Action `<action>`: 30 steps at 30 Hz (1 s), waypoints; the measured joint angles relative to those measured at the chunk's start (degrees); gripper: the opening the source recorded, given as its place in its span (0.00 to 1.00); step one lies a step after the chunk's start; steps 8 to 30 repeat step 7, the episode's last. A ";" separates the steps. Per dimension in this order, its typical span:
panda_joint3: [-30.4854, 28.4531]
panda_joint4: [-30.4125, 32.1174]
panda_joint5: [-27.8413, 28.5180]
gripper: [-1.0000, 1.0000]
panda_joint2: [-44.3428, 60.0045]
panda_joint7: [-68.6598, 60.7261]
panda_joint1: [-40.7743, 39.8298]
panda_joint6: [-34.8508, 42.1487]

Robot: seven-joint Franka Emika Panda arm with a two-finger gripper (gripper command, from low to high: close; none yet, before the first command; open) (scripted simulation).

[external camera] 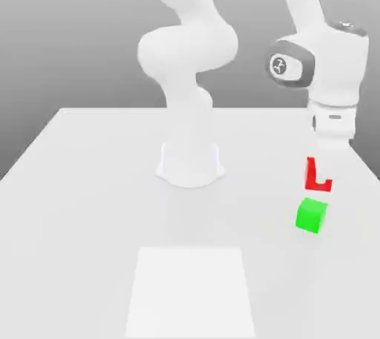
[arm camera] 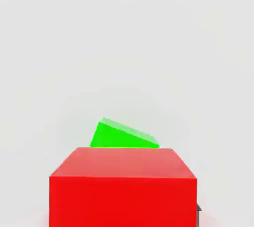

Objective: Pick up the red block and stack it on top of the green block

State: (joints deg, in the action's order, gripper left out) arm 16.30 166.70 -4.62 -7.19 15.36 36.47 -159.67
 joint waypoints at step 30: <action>-0.27 -0.17 6.34 1.00 7.84 4.47 -2.32 -7.42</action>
